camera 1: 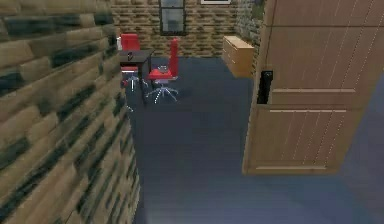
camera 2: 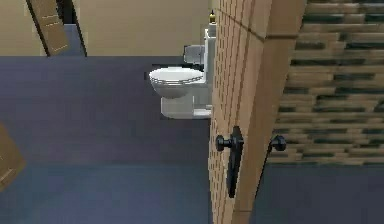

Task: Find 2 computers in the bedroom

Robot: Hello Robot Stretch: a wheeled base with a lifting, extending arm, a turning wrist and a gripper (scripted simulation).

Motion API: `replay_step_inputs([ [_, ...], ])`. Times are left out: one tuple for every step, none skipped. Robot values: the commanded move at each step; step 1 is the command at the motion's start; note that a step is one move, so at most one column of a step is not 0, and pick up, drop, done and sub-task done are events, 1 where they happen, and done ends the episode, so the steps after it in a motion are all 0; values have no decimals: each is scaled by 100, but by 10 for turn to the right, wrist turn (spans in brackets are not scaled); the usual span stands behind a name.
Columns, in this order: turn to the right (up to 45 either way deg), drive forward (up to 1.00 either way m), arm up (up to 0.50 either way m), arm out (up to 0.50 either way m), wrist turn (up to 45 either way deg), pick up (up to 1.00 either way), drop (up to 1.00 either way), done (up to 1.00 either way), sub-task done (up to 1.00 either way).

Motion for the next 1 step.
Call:
replay_step_inputs([
  [450,0,0,0,0,0,0,0,0],
])
